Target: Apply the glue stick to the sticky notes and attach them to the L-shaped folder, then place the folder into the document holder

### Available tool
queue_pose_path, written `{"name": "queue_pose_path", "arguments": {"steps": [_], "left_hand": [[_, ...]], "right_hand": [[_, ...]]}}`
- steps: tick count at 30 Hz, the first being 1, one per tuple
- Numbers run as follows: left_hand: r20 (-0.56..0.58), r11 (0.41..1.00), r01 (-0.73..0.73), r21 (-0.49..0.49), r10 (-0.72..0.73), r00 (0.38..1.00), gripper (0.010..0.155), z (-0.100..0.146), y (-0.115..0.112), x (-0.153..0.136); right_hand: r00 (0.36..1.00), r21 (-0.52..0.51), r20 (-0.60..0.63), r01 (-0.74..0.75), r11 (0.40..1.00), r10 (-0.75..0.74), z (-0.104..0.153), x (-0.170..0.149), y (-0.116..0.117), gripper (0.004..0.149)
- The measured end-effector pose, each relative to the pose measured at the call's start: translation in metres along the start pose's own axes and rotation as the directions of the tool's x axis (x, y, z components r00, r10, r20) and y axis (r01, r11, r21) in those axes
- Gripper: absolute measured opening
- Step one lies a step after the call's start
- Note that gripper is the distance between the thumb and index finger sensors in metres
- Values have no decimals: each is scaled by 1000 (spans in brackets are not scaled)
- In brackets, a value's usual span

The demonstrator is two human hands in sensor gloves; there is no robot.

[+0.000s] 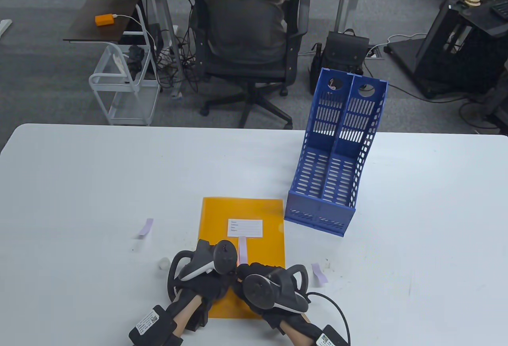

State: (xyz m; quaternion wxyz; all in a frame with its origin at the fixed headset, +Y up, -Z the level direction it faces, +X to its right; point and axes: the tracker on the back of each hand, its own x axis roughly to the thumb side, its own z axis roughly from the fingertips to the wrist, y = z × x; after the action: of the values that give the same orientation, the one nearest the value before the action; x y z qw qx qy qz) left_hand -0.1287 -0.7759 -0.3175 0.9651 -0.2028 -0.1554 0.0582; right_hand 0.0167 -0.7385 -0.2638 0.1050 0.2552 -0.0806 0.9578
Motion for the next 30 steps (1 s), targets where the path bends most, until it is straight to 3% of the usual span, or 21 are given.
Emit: {"name": "queue_pose_path", "arguments": {"steps": [8, 14, 20, 30], "left_hand": [[-5, 995, 95, 43, -95, 995, 38, 1, -2, 8], [3, 997, 63, 44, -63, 998, 39, 1, -3, 5], [7, 995, 82, 55, -83, 997, 39, 2, -4, 6], [21, 996, 68, 58, -70, 997, 39, 3, -5, 5]], "right_hand": [[999, 26, 8, -31, 999, 31, -2, 5, -2, 47], [999, 45, 19, -48, 998, 48, -1, 4, -4, 45], [999, -64, 13, -49, 997, 50, 6, 3, -18, 47], [998, 6, 8, -60, 998, 60, -3, 10, 0, 51]]}}
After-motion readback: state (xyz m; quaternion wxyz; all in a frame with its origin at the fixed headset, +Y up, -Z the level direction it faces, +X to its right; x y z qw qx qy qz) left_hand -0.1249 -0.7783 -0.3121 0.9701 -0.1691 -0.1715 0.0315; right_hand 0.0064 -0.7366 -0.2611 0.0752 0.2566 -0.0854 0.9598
